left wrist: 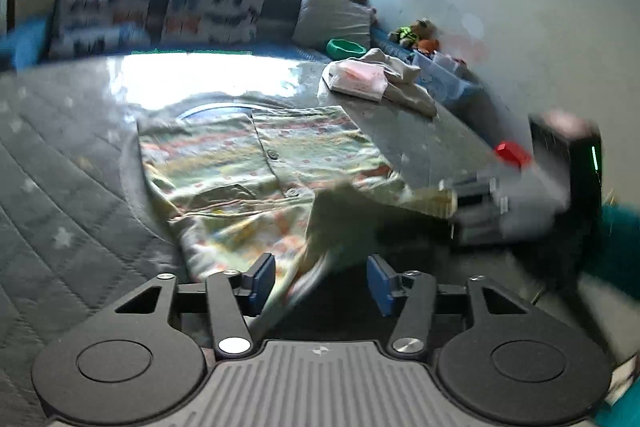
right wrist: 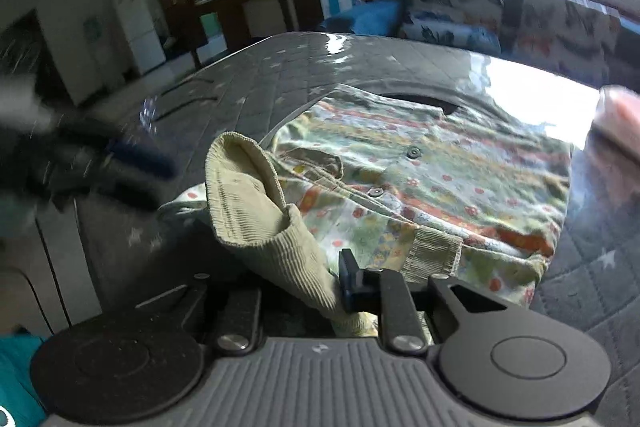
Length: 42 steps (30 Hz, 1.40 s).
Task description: Fold clothes
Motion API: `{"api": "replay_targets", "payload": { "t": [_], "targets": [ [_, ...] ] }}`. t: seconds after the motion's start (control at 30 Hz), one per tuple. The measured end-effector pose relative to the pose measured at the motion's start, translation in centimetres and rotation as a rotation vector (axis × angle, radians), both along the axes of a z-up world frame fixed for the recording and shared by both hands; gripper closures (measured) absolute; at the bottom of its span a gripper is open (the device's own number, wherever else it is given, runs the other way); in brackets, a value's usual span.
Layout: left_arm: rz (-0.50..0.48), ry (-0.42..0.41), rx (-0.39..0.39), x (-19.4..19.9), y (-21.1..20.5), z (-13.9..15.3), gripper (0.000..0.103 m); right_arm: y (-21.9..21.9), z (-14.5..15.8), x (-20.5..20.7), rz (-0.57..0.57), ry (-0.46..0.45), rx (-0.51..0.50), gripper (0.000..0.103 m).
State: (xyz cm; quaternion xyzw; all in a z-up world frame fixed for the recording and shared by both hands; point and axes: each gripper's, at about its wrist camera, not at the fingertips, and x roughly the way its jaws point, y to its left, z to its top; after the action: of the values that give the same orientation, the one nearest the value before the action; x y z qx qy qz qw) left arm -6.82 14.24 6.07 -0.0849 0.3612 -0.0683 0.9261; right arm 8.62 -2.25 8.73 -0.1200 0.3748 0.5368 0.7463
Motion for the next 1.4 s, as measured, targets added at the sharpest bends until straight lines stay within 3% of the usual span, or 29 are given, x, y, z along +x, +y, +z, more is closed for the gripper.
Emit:
{"api": "replay_targets", "payload": {
  "t": [0.13, 0.33, 0.4, 0.47, 0.57, 0.67, 1.0, 1.23, 1.4],
  "targets": [
    [-0.033, -0.041, 0.186, -0.3, -1.8, -1.1, 0.044, 0.2, 0.4, 0.4, -0.003, -0.004, -0.004, 0.085],
    [-0.097, -0.081, 0.403, 0.6, -3.2, -3.0, 0.044, 0.4, 0.6, 0.5, -0.018, -0.003, 0.000, 0.085],
    [-0.118, -0.090, 0.462, 0.8, -3.4, -3.7, 0.054, 0.3, 0.6, 0.4, -0.024, 0.004, 0.001, 0.085],
    [-0.138, -0.094, 0.494, 0.9, -3.1, -4.1, 0.074, 0.1, 0.5, 0.4, -0.024, 0.005, -0.001, 0.085],
    [-0.168, -0.110, 0.501, 0.6, -2.7, -4.3, 0.089, -0.2, 0.2, 0.2, -0.022, 0.005, -0.006, 0.085],
    [-0.183, -0.124, 0.494, 0.1, -2.7, -4.3, 0.094, -0.7, -0.2, -0.3, -0.021, 0.006, -0.005, 0.085],
    [-0.237, -0.160, 0.362, -3.6, -3.5, -1.8, 0.095, -4.5, 1.0, -4.3, 0.047, -0.027, -0.004, 0.095],
    [-0.295, -0.197, 0.205, -8.1, -3.9, 1.1, 0.095, -7.3, 4.8, -8.3, 0.128, -0.034, -0.018, 0.097],
    [-0.246, -0.221, 0.161, -7.2, -2.8, 1.9, 0.095, -5.9, 7.2, -7.9, 0.159, -0.102, -0.038, 0.098]
  ]
}}
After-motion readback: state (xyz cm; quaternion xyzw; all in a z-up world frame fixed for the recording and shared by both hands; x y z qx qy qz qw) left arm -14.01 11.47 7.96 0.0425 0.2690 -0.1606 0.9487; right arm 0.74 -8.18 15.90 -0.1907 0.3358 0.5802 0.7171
